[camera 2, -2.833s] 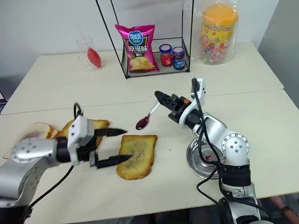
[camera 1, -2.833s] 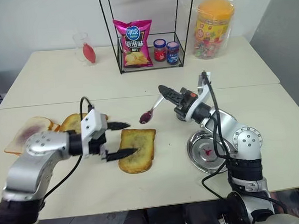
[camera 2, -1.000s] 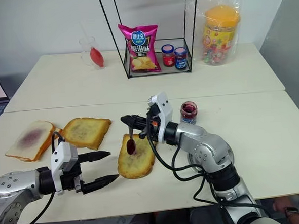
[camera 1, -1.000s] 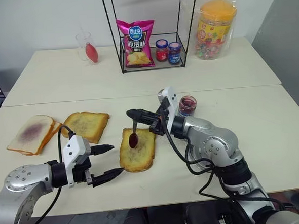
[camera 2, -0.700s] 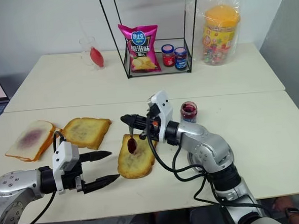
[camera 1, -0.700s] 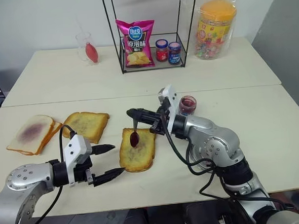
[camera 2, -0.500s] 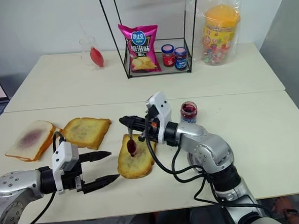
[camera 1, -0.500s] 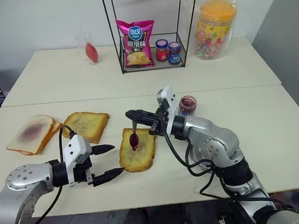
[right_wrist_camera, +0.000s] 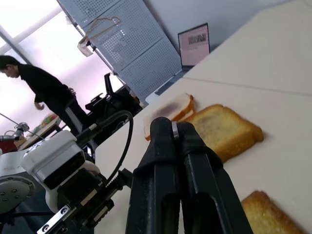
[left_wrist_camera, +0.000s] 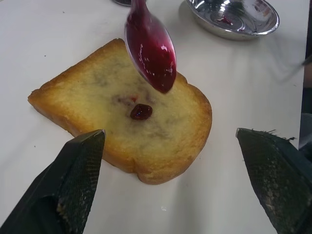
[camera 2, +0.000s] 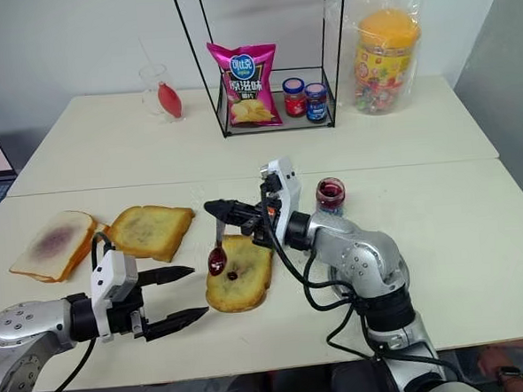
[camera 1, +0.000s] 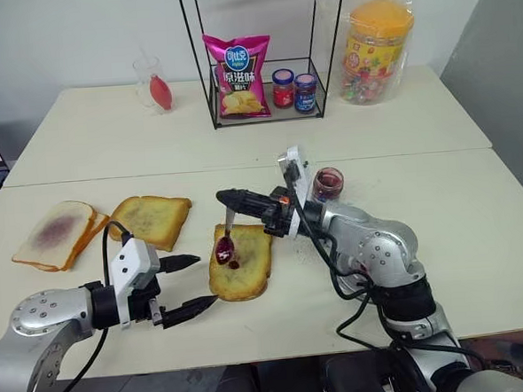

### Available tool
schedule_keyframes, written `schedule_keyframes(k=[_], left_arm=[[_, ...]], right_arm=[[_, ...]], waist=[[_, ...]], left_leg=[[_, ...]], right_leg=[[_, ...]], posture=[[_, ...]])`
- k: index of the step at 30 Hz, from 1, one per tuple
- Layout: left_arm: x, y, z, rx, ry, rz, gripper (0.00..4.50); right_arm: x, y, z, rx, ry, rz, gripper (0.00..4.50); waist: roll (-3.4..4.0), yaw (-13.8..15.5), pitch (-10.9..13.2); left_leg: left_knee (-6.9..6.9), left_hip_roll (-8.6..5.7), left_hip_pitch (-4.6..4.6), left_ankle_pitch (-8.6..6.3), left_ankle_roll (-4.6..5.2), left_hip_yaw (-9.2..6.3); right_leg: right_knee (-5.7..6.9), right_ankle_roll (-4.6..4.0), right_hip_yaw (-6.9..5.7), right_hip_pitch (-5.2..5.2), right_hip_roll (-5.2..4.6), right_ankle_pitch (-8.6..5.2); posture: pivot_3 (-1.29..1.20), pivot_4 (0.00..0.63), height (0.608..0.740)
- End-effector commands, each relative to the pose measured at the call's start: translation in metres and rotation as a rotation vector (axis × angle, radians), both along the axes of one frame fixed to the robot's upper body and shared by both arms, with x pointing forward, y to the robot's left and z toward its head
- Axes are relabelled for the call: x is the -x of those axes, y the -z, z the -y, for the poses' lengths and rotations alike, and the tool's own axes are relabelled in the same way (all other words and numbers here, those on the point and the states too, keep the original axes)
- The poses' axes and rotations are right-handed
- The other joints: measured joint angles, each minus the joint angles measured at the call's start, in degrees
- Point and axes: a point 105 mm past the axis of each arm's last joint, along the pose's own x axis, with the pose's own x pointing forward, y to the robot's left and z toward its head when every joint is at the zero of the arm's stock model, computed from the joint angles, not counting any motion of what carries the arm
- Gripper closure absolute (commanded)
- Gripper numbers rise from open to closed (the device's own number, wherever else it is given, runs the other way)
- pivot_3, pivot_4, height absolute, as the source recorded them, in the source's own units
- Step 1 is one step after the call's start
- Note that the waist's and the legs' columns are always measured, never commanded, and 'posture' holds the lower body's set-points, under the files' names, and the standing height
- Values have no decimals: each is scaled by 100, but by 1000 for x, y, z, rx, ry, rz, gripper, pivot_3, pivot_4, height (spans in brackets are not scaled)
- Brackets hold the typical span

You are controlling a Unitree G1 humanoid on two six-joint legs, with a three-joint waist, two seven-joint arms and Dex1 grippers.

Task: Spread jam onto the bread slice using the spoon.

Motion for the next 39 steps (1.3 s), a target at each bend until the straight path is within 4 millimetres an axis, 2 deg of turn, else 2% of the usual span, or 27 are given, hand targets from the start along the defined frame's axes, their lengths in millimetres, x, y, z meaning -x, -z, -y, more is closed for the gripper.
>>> schedule_keyframes(k=[1,3,9,12,14,20,26,30,32,36,39], left_arm=[[3,-2,2,-11,22,16,0],[5,-1,2,-11,20,12,0],[7,-1,2,-7,5,10,0],[9,0,2,-5,-1,10,0],[10,1,2,-6,-3,8,0],[8,-1,3,-6,0,12,0],[4,-1,4,-8,6,16,0],[2,-3,3,-12,9,18,0],[2,-3,4,-12,12,18,0],[2,-3,5,-12,17,16,0],[2,-3,5,-13,18,16,0]], right_arm=[[-1,4,-6,-40,-34,-61,4486],[-5,18,-10,-7,-26,-75,4486],[-20,43,-15,26,1,-112,4486],[-38,59,-8,73,56,-110,4486],[-47,58,-4,79,81,-95,4486],[-66,36,6,58,115,-33,4486],[-70,25,12,51,115,-2,4486],[-52,-2,13,-64,35,-56,4486],[-38,-5,8,-105,-22,-108,4486],[-13,0,-4,-139,-110,-196,4486],[-7,25,-12,-69,-84,-221,4486]], waist=[[0,-2,0],[0,-6,0],[-2,-13,-1],[-3,-16,-2],[-3,-19,-2],[-2,-12,-1],[-3,-16,-2],[-2,-16,-1],[-2,-12,-1],[-3,-18,-2],[-2,-19,-1]], left_leg=[[0,0,0,0,0,1],[0,0,3,0,0,3],[-1,-1,6,0,0,5],[0,-2,7,0,0,7],[0,-1,12,0,0,9],[2,-3,47,0,0,3],[3,-4,52,0,0,3],[-2,-2,48,0,0,1],[-2,-2,43,0,-1,-2],[-6,1,45,-1,0,-10],[-6,0,45,-1,0,-11]], right_leg=[[0,0,0,-1,0,0],[0,0,1,0,0,0],[0,0,2,3,0,0],[0,0,3,3,0,0],[2,1,5,5,0,1],[0,1,1,46,2,0],[-2,3,2,54,1,1],[-2,2,0,49,1,1],[-2,2,-2,47,0,1],[-2,1,-10,48,0,1],[-2,0,-12,48,1,0]], posture=[[0,150,740],[0,150,740],[0,150,740],[0,150,740],[0,150,740],[0,150,740],[0,150,740],[0,150,740],[0,150,740],[0,150,740],[0,150,740]])
